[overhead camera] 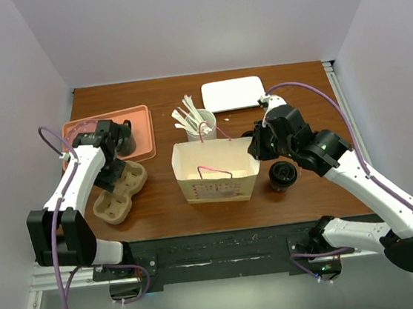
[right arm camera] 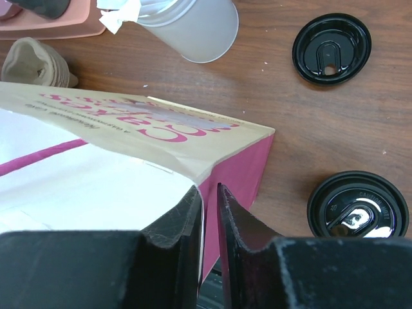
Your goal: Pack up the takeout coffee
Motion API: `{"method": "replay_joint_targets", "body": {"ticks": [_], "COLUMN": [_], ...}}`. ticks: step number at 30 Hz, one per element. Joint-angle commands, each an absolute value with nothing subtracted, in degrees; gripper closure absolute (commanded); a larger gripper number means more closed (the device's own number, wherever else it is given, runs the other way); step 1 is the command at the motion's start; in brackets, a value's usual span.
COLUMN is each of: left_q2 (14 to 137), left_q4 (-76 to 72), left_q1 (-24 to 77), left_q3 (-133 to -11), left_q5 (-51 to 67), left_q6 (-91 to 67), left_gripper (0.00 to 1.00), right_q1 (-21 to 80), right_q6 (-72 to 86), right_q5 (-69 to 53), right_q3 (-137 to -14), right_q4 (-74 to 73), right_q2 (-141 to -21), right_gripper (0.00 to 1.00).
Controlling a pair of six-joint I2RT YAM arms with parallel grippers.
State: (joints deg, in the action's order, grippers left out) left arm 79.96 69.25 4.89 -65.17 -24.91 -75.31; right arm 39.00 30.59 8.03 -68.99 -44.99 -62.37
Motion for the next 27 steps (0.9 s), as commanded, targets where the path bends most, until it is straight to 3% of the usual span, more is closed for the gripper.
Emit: {"method": "replay_joint_targets", "body": {"ticks": [1,12,27], "left_q2": [82.26,78.75,78.40], "left_q4": [66.99,58.90,57.92], "left_q1": [4.66,4.66,4.66], "left_q3": [-64.25,-60.38,-57.66], "left_q5": [-25.40,-24.61,-22.59], "left_q6": [-70.06,-58.19,-57.30], "left_gripper": [0.42,0.41,0.41], "right_q1": [39.29,39.20,39.20], "right_q6": [28.39,26.81,26.19], "right_q5": [9.05,9.58,10.37], "right_q3": [-71.63,-72.86,-74.71], "right_q4": [-44.12,-43.95,-44.38], "right_q2": [-62.14,-61.61,-61.70], "right_gripper": [0.80,0.78,0.70]}}
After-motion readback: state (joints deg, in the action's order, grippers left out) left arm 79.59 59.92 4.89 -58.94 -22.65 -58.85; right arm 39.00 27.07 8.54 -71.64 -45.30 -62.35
